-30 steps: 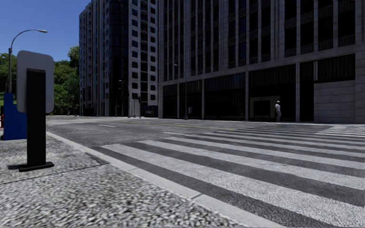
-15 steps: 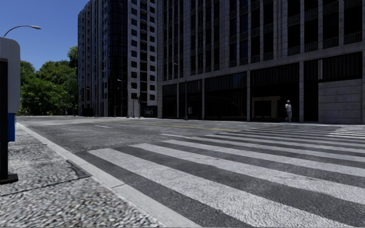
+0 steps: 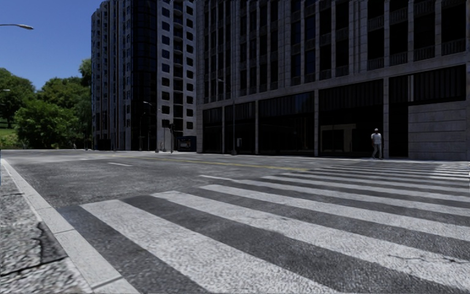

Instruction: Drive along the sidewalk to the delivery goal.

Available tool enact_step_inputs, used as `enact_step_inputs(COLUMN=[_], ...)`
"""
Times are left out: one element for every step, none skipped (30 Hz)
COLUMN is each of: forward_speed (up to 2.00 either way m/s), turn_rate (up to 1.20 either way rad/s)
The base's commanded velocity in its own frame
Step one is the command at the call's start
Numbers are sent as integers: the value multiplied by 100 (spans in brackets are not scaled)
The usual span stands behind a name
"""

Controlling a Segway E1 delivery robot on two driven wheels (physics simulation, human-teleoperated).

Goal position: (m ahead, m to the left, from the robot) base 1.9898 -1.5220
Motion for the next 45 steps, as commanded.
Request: enact_step_inputs(forward_speed=[122,117,112,110,109,109,109,108,108,108,108,108,108,108,108,108,108,108,108,108,108,108,108,108,108,108,117,119,121,122,122,122,123,123,123,123,123,123,123,123,123,123,123,123,123], turn_rate=[-55,-62,-64,-65,-65,-65,-65,-65,-65,-65,-65,-65,-65,-65,-65,-65,-66,-66,-66,-66,-66,-66,-66,-66,-66,-66,-66,-66,-66,-66,-66,-66,-66,-66,-66,-66,-66,-66,-66,-66,-66,-66,-66,-66,-66])
